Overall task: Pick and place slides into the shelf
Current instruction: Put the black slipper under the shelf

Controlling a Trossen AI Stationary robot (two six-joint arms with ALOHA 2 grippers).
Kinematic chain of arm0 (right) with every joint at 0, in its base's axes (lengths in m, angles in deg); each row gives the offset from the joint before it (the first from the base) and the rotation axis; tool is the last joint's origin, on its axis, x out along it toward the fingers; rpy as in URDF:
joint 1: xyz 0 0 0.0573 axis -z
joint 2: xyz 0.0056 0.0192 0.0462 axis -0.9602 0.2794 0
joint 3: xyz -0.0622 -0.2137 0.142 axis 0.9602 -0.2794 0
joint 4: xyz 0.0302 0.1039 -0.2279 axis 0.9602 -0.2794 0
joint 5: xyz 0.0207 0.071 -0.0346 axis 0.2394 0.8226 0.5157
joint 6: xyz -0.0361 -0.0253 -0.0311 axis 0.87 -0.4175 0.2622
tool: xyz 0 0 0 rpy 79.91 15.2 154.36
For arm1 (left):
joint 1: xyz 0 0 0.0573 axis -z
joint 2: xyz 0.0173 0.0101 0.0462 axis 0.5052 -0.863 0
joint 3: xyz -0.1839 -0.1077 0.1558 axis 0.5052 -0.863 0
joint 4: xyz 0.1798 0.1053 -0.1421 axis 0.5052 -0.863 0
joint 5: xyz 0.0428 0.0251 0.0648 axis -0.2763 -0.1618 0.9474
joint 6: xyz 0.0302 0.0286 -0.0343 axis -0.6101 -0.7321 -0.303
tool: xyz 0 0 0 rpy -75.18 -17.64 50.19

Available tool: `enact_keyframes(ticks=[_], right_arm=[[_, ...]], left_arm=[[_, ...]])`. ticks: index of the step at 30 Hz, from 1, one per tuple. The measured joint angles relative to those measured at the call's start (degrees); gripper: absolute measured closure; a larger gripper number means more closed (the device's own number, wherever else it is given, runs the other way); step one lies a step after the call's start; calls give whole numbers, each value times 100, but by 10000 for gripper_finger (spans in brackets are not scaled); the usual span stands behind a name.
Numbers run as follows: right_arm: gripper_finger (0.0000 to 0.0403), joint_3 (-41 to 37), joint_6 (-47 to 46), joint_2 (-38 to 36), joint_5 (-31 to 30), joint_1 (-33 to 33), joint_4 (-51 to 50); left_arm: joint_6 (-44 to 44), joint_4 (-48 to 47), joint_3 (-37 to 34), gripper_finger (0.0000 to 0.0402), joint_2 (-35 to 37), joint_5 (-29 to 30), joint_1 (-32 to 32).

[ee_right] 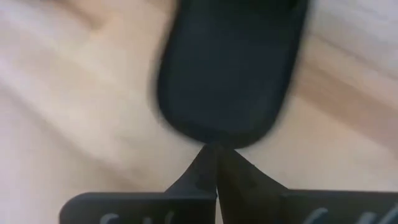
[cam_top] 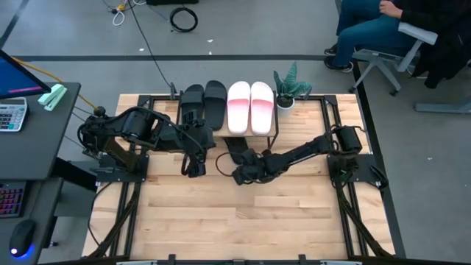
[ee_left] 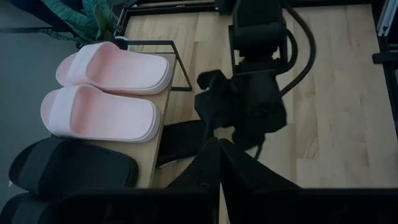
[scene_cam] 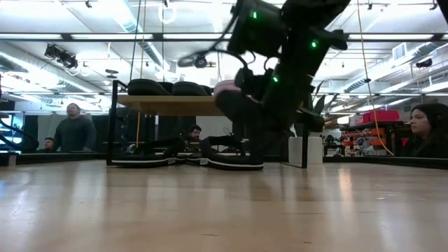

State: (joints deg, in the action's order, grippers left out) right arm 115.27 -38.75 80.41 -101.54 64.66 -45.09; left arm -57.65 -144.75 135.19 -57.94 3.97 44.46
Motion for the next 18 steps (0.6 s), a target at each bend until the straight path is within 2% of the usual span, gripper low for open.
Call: enact_keyframes(ticks=[6,12,18], right_arm=[[402,-2,-90,5,-311,79,-70],[403,12,-61,226,-8,428,430],[403,42,408,453,124,549,1367]], left_arm=[[0,-22,0,393,0,0,0],[7,-30,0,376,0,2,0],[4,-37,0,388,0,0,0]])
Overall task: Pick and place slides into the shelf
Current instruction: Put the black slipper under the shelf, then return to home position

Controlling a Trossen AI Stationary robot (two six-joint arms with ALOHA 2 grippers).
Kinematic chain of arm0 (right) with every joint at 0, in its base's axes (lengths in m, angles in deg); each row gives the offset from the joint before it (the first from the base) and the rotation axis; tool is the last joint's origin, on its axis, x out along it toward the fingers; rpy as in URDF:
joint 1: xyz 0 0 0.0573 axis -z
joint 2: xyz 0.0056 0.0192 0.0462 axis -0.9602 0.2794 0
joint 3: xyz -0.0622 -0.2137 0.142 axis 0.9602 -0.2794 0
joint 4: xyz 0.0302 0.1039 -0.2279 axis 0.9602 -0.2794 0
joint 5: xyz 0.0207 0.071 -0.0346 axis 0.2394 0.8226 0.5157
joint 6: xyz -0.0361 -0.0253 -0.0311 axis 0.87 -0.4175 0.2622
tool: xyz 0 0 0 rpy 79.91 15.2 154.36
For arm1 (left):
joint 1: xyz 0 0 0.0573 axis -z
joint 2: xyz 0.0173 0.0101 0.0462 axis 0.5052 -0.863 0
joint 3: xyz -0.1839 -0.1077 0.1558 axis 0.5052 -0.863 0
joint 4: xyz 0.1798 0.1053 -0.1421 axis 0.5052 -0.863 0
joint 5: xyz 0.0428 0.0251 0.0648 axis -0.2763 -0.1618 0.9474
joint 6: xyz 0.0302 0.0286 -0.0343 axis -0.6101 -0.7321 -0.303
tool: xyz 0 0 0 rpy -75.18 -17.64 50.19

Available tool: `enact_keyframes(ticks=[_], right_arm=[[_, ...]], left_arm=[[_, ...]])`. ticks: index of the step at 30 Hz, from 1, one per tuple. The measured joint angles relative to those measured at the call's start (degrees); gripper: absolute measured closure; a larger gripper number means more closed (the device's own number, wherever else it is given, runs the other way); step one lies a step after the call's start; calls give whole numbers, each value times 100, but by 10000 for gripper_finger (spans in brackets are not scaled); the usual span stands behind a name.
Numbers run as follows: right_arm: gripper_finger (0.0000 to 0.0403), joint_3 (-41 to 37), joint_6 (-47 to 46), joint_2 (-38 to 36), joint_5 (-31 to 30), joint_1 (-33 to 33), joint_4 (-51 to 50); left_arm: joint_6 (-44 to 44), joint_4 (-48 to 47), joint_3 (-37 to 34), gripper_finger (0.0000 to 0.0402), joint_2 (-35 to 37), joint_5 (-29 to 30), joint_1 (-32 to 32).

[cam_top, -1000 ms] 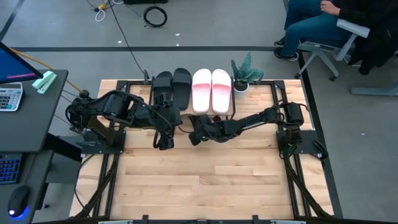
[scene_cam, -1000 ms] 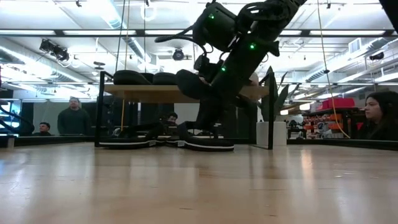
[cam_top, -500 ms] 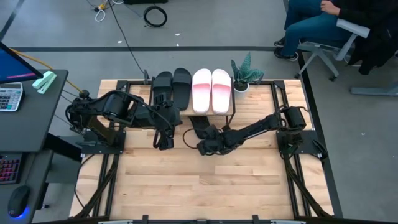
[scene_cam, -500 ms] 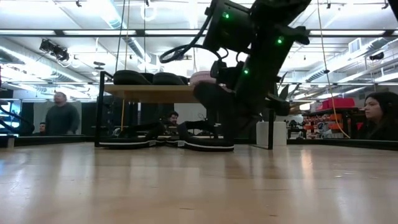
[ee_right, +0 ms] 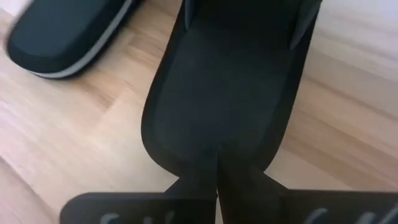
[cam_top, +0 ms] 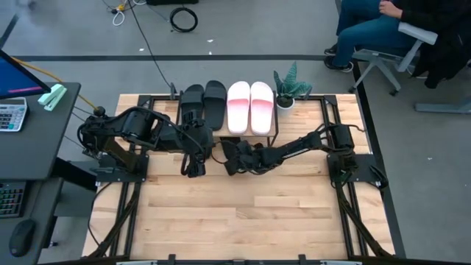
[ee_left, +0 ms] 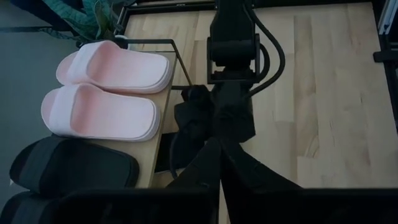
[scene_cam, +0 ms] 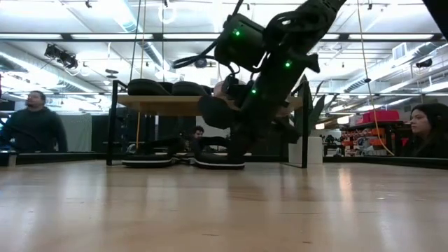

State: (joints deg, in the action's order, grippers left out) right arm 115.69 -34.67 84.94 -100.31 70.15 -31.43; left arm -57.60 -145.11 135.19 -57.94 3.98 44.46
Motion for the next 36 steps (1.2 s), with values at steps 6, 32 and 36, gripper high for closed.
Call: enact_keyframes(ticks=[6,32,36], right_arm=[[403,-9,186,19,177,24,535],[401,-18,1670,32,-1266,-616,995],[401,-18,1797,4,-1552,-890,986]], left_arm=[[-4,-26,0,396,0,0,0],[349,-111,0,377,0,0,432],[672,-390,0,382,0,3,717]])
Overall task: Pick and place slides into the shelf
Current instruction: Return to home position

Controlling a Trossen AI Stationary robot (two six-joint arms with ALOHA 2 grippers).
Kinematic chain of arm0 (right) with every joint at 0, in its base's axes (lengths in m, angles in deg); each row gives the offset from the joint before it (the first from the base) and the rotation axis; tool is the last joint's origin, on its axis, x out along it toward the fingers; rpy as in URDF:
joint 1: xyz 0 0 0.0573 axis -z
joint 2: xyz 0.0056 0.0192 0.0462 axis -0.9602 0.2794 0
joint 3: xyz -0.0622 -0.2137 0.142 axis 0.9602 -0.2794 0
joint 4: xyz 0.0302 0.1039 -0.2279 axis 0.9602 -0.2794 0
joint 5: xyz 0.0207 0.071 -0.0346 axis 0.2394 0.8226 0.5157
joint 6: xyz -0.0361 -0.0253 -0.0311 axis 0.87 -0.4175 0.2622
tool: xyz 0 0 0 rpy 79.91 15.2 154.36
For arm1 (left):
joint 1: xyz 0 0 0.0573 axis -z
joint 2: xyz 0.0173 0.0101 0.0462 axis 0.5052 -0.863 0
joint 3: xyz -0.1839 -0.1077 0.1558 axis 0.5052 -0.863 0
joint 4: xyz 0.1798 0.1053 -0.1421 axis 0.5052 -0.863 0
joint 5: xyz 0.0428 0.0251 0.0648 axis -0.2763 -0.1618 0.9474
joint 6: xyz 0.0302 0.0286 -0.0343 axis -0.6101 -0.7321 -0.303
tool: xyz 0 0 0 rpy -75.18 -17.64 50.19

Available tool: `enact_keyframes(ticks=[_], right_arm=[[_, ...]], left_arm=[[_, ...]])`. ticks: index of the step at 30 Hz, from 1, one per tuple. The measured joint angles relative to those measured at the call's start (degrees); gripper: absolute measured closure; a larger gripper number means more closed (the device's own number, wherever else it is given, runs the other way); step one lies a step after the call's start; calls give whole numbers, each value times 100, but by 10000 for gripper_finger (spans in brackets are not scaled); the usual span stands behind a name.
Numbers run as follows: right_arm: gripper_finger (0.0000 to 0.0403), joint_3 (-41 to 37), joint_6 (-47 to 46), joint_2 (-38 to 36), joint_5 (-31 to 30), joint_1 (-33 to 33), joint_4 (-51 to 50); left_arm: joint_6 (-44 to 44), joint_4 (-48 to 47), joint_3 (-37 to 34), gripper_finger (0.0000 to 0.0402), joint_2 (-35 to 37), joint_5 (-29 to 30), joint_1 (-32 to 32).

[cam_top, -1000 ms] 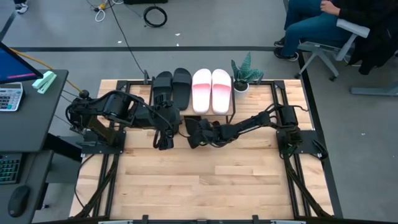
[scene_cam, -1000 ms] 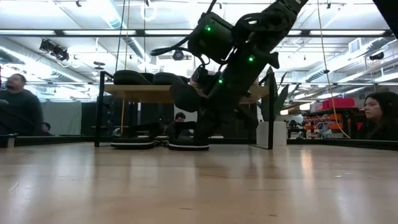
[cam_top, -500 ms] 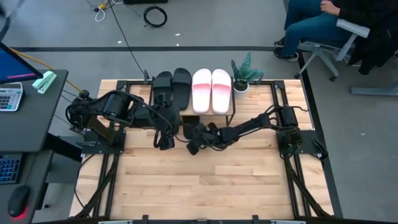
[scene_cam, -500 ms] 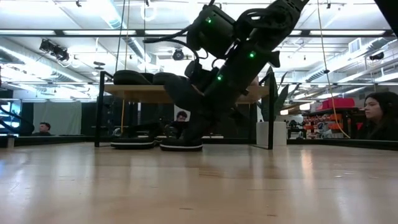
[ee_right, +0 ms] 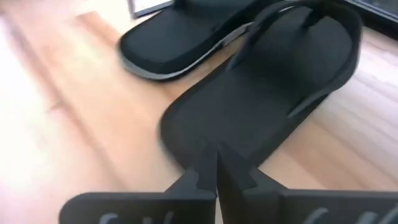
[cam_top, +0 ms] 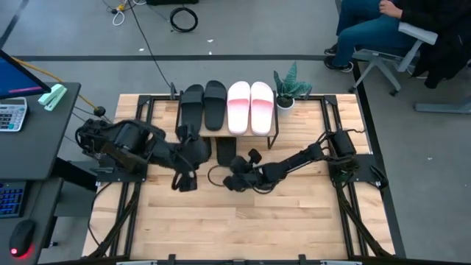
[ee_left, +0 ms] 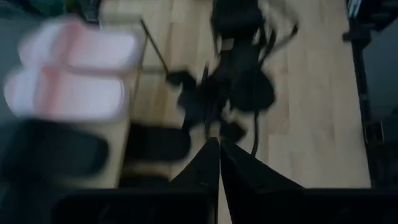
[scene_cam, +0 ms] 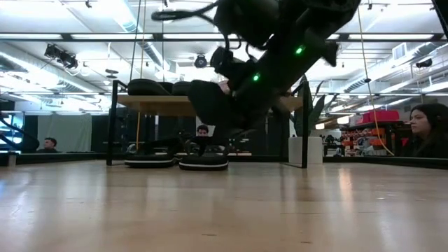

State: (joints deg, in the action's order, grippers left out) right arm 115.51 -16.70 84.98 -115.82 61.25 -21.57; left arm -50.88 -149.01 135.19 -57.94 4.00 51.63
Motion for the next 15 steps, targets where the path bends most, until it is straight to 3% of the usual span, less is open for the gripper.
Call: enact_keyframes(ticks=[4,6,9,15], right_arm=[[399,-7,163,-359,-70,-311,-245],[397,-7,551,-778,-126,-464,-510],[395,-7,1457,-1675,-169,-652,-993],[393,-7,2534,-3789,-147,-1092,-1412]], left_arm=[[894,-806,0,396,0,27,399],[1184,-735,0,397,11,229,628],[895,-689,30,386,181,559,1076],[949,-769,81,364,583,372,1632]])
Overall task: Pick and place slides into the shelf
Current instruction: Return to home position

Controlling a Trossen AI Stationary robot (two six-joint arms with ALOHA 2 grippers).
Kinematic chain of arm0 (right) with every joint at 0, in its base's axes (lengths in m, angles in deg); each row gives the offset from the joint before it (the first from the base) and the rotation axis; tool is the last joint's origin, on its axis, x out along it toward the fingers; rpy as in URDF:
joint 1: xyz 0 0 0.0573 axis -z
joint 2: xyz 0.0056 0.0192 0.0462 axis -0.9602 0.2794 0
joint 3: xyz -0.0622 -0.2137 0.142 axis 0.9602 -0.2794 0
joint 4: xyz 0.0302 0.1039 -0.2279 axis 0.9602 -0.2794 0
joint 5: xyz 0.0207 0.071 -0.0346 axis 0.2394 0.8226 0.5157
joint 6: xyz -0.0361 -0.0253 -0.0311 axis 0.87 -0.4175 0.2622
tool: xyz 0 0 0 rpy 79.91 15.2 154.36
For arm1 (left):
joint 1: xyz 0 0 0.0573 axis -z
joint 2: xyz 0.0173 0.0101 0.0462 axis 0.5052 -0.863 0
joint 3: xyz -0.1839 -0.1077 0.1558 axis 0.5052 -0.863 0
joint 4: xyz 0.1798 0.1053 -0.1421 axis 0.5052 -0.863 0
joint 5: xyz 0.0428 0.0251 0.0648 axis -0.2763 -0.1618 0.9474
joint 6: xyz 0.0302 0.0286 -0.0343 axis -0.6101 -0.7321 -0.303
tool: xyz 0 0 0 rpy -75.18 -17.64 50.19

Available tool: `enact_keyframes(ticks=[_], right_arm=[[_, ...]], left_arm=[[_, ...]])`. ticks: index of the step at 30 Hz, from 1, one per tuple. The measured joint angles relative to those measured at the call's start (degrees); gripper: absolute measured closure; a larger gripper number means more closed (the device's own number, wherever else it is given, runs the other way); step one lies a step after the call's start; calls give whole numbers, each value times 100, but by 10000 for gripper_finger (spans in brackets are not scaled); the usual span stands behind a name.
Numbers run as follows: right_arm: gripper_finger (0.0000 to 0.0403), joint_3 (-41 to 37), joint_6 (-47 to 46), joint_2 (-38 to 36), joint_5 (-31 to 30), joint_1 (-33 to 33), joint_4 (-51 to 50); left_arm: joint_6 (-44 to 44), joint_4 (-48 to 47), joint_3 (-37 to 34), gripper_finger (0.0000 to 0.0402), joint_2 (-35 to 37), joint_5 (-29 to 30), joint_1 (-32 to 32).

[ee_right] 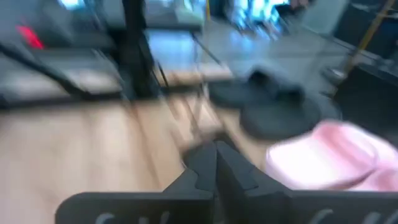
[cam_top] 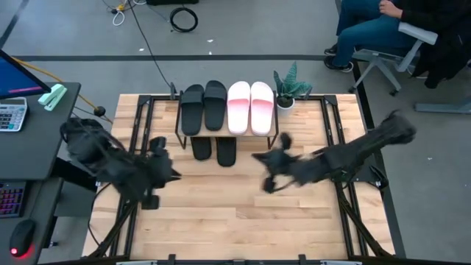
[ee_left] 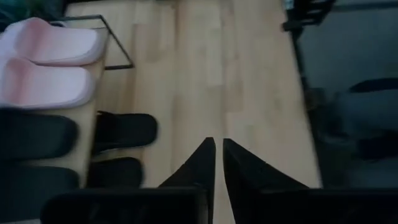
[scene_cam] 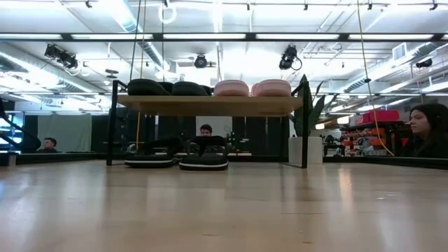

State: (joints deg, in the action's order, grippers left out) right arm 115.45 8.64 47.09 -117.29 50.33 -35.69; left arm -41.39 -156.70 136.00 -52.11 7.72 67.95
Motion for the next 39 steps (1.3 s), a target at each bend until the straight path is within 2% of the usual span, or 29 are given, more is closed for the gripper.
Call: enact_keyframes(ticks=[2,5,8,11,14,17,21,25,29,33,35,37,39], right_arm=[[393,2,-97,-665,46,-136,-4],[393,13,-255,-1581,40,-303,-173],[393,20,101,-2299,192,-378,-748],[393,-110,-424,-2771,532,-378,-1521],[393,-659,-929,-3051,579,-376,-1671],[392,-1430,-1186,-3241,650,-376,-1588],[392,-2421,-1425,-3516,497,-371,-605],[392,-2678,-1083,-3717,848,-281,105],[392,-2743,-759,-3732,1537,-330,470],[392,-2947,-1167,-3641,1569,-383,561],[392,-3209,-1442,-3499,1558,-447,1081],[392,-3563,-1251,-3280,1632,-513,1813],[392,-3842,-666,-3134,1829,-533,2379]], left_arm=[[142,-1,0,361,94,-24,171],[-243,23,-4,359,260,5,322],[103,42,-4,361,581,483,310],[219,127,-30,366,926,1070,309],[59,799,-514,371,1316,1120,315],[-302,1796,-1481,374,1821,1044,315],[-691,3568,-3278,377,2725,750,283],[-932,5534,-5297,373,3579,-1,168],[-1192,7459,-7065,367,4413,-564,91],[-1354,9165,-8657,363,5028,-589,-37],[-1286,9880,-9357,363,5193,-588,-118],[-1155,10566,-9950,364,5254,-591,-207],[-1180,11083,-10380,368,5281,-594,-316]])
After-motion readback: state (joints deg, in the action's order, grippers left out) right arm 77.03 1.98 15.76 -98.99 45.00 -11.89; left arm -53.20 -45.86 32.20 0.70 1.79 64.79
